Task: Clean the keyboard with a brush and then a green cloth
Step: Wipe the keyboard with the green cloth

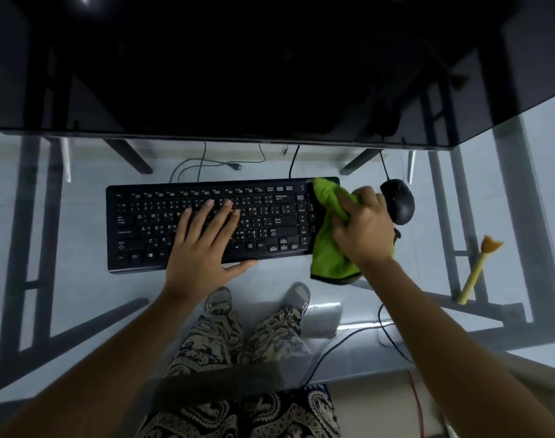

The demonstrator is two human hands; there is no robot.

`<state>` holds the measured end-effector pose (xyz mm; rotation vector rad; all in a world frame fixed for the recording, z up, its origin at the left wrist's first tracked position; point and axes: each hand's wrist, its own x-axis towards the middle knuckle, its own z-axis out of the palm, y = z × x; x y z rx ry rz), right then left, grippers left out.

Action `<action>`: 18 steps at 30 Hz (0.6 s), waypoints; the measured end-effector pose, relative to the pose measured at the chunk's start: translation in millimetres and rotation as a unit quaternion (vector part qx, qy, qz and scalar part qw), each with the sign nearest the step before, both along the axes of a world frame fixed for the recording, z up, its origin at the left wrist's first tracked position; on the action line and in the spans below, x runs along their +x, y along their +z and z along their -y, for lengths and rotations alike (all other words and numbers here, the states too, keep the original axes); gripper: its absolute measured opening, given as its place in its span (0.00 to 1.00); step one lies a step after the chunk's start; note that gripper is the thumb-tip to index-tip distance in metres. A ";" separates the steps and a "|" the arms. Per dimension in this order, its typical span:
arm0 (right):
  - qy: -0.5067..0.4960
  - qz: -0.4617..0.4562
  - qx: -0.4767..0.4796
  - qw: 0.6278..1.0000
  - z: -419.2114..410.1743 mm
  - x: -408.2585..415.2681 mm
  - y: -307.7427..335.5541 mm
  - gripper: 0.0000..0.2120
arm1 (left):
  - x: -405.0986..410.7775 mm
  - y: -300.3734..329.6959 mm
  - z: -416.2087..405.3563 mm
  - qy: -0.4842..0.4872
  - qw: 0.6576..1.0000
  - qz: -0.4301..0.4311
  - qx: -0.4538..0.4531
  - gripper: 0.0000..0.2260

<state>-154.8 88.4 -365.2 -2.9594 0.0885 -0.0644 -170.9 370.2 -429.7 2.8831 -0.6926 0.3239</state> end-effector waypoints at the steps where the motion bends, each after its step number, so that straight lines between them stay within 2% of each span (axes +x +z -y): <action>1: -0.014 -0.006 0.008 1.000 3.6 -1.3 1.8 0.20 | -0.5 0.2 -0.4 -0.002 1.000 -0.001 0.004 0.38; 5: -0.130 -0.021 0.007 0.991 -23.0 30.3 5.3 0.18 | -2.1 1.2 -0.2 -0.009 1.000 -0.006 0.016 0.38; 6: -0.114 -0.022 0.002 0.993 -42.6 37.8 7.7 0.17 | -1.4 1.5 0.8 -0.010 1.000 -0.005 0.018 0.38; 9: 0.026 -0.017 0.016 0.999 -96.3 41.6 7.8 0.14 | 0.2 2.1 1.3 -0.012 1.000 0.001 0.013 0.38; 11: 0.063 -0.014 0.007 0.998 -90.3 40.4 5.1 0.15 | -0.1 1.5 -0.5 -0.007 1.000 0.004 0.009 0.37; 16: -0.097 0.002 0.020 0.995 0.3 37.4 -3.4 0.19 | -1.8 2.1 1.1 0.001 1.000 -0.009 0.005 0.37; 18: -0.100 0.020 0.024 0.994 -3.7 29.3 -5.6 0.19 | -2.6 2.7 2.6 0.001 1.000 -0.015 0.005 0.37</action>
